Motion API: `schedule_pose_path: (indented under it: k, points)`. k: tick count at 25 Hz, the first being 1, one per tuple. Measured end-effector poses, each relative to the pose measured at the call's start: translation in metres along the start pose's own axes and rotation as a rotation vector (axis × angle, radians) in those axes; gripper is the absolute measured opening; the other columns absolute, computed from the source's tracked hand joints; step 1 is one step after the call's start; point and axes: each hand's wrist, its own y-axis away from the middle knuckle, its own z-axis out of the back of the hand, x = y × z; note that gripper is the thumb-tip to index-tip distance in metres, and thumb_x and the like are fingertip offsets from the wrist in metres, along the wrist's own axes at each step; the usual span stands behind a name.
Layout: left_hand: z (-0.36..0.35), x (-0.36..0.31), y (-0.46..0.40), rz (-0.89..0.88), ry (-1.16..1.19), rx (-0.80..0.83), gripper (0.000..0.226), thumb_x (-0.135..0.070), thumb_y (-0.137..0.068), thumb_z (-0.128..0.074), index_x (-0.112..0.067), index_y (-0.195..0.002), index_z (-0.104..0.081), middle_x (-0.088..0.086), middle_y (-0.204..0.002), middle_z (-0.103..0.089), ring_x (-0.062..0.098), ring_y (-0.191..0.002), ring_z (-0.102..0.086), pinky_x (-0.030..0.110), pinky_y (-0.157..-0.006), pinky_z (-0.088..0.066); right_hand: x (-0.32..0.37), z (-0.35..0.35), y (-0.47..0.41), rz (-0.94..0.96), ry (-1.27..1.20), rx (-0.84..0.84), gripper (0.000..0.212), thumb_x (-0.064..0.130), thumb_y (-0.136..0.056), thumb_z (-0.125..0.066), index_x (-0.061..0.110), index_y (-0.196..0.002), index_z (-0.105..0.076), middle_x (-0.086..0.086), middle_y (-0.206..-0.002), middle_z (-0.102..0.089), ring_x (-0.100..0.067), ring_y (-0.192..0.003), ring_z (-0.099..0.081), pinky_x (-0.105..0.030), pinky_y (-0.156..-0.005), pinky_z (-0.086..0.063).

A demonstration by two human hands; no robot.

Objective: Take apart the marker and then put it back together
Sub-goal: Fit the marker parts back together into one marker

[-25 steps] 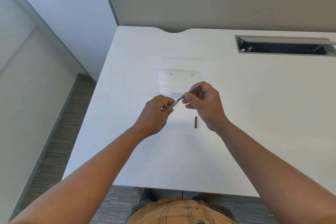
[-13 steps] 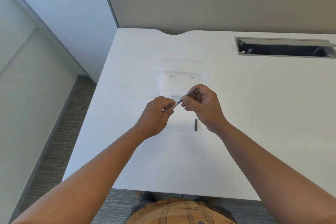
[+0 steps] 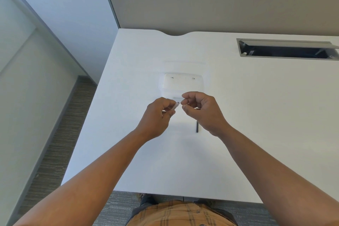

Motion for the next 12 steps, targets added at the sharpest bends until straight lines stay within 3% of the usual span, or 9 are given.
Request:
schedule_pose_path:
  k: [2, 4, 7, 9, 12]
  points:
    - [-0.001, 0.0, 0.002, -0.026, 0.025, -0.02, 0.019, -0.006, -0.095, -0.061, -0.019, -0.107, -0.069, -0.003, -0.105, -0.066, 0.003, -0.093, -0.063, 0.018, -0.081, -0.053, -0.005, 0.002, 0.001, -0.02, 0.018, -0.016, 0.027, 0.008, -0.086, -0.069, 0.021, -0.11, -0.073, 0.002, -0.096, -0.075, -0.024, -0.086, -0.071, -0.039, -0.083, -0.058]
    - [-0.003, 0.0, 0.002, -0.016, 0.055, -0.032, 0.02, -0.006, -0.095, -0.061, -0.022, -0.104, -0.068, -0.007, -0.103, -0.065, 0.001, -0.083, -0.063, 0.019, -0.074, -0.052, -0.013, 0.003, -0.001, -0.047, 0.068, -0.052, 0.026, 0.009, -0.085, -0.066, 0.022, -0.106, -0.073, 0.001, -0.095, -0.075, -0.024, -0.084, -0.071, -0.041, -0.082, -0.059]
    - [-0.003, -0.001, 0.003, 0.017, 0.091, -0.031, 0.023, -0.006, -0.095, -0.061, -0.027, -0.1, -0.067, -0.013, -0.098, -0.063, -0.001, -0.071, -0.061, 0.015, -0.068, -0.046, -0.027, 0.007, -0.001, -0.113, 0.2, -0.137, 0.02, 0.009, -0.087, -0.065, 0.019, -0.102, -0.072, 0.001, -0.09, -0.072, -0.011, -0.071, -0.063, -0.032, -0.073, -0.057]
    - [-0.002, 0.0, 0.003, 0.018, 0.099, -0.031, 0.025, -0.005, -0.095, -0.06, -0.029, -0.098, -0.065, -0.012, -0.099, -0.064, -0.001, -0.069, -0.06, 0.014, -0.068, -0.046, -0.038, 0.01, -0.001, -0.162, 0.312, -0.187, 0.015, 0.01, -0.088, -0.064, 0.018, -0.099, -0.072, 0.002, -0.086, -0.068, -0.01, -0.068, -0.06, -0.024, -0.066, -0.051]
    - [-0.002, 0.0, 0.005, 0.027, 0.106, -0.026, 0.026, -0.005, -0.095, -0.06, -0.031, -0.096, -0.064, -0.008, -0.104, -0.065, -0.001, -0.068, -0.06, 0.013, -0.068, -0.045, -0.052, 0.015, 0.001, -0.231, 0.46, -0.184, 0.015, 0.009, -0.087, -0.061, 0.014, -0.098, -0.07, 0.001, -0.083, -0.066, -0.016, -0.073, -0.059, -0.023, -0.062, -0.047]
